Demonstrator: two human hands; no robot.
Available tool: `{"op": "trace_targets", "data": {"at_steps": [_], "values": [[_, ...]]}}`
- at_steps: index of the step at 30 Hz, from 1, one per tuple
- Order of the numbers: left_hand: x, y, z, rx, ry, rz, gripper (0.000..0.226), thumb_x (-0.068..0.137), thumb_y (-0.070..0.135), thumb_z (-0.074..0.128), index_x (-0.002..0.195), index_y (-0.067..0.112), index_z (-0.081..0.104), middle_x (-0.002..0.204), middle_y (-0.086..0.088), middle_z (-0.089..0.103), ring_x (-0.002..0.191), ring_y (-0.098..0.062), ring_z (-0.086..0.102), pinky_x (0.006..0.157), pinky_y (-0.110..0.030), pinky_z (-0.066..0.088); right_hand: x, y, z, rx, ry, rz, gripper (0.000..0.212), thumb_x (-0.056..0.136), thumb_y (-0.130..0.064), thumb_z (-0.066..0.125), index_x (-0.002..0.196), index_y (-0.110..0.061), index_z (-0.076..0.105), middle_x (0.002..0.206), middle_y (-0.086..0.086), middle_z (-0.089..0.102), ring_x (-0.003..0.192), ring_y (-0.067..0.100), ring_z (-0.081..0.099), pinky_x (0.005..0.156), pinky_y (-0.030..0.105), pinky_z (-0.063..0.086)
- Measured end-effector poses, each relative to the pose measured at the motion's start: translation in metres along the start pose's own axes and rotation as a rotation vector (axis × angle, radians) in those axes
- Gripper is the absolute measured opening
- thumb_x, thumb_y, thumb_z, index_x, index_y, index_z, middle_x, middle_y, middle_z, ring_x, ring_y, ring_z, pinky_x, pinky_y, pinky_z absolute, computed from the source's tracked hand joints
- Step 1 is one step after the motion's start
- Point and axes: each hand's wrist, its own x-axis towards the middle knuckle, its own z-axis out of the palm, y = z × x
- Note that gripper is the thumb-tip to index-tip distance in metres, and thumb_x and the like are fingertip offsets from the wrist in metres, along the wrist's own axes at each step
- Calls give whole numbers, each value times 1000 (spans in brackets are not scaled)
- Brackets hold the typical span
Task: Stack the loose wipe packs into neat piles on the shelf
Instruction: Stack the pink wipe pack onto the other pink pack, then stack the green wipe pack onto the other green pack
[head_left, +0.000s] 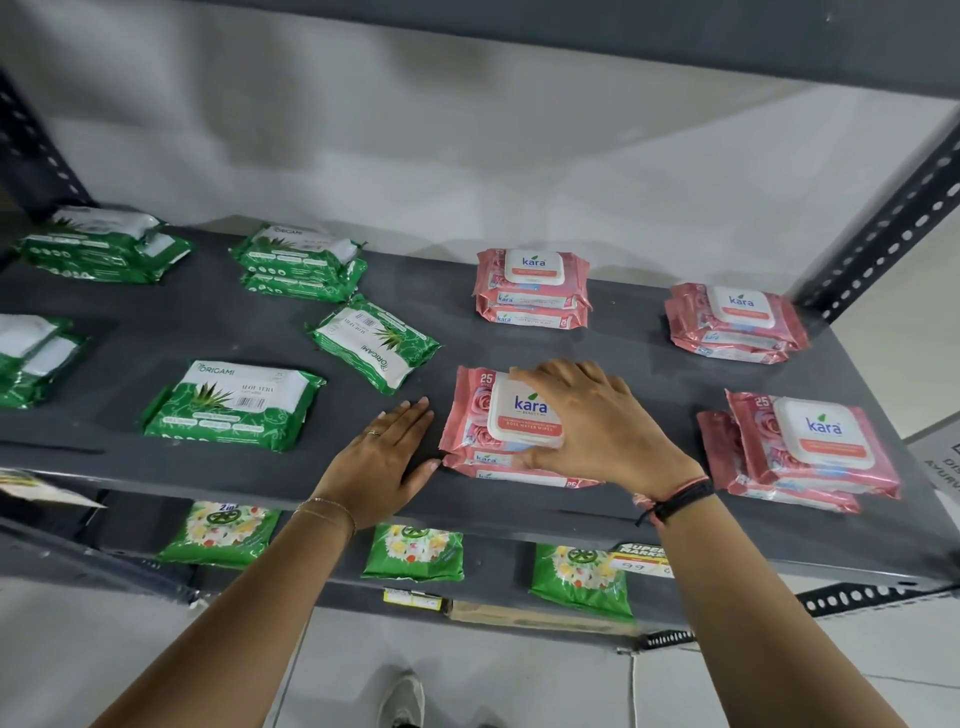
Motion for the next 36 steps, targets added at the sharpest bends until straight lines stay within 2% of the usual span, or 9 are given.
{"op": "trace_targets", "data": {"at_steps": [2,6,10,14,22,24,28,33,36], "values": [[-1,1,-5,50,-3,12,67,90,49,22,132,-1,34,142,-19,34,131,-31,29,108,-38,15,0,-4,-5,-3,27,-29,86,68,-55,65,136,-26,22,138,2,38,127,23,32,105,45,28],[-9,-1,-23,91,38,12,60,89,42,33,129,-3,38,138,-20,40,127,-34,37,105,-46,20,9,-25,-14,12,143,-104,74,74,-51,61,136,-26,27,143,1,36,132,23,30,107,46,28],[-29,-31,-48,100,69,-28,69,88,50,19,131,-2,35,139,-19,38,128,-35,33,103,-50,15,36,-60,-8,43,229,-119,56,84,-40,55,133,-22,35,139,2,42,129,23,35,105,42,30],[-55,-90,-76,118,78,-98,77,90,53,5,127,-4,41,136,-22,42,124,-37,39,100,-53,30,81,-98,13,55,253,-38,49,86,-29,54,131,-16,39,136,7,46,126,27,40,103,40,33],[-97,-201,-91,135,4,-187,89,84,66,6,130,-3,36,138,-21,39,126,-35,38,101,-48,29,162,-118,50,59,-17,224,77,77,-46,60,138,-17,22,148,14,27,136,32,23,113,49,18],[-100,-215,-85,127,-16,-180,94,80,71,4,132,-2,32,141,-20,36,129,-33,34,104,-45,24,171,-119,56,75,-42,261,82,74,-46,65,138,-19,21,148,14,27,134,35,26,112,53,21],[-106,-231,-71,73,0,-178,98,75,76,3,136,2,27,146,-14,27,133,-27,24,107,-37,13,176,-122,57,150,-17,330,82,70,-37,71,136,-20,25,141,16,36,126,38,35,104,52,34],[-106,-233,-70,42,12,-163,92,79,72,11,132,0,36,142,-16,35,127,-32,36,101,-41,24,158,-136,49,211,86,297,76,69,-33,72,132,-25,31,133,11,44,119,34,41,96,46,39],[-106,-233,-70,24,25,-154,93,80,72,11,130,-1,38,141,-17,38,126,-32,38,101,-42,25,149,-163,39,225,157,145,73,66,-30,73,130,-28,36,130,10,48,114,33,46,91,44,42]]}}
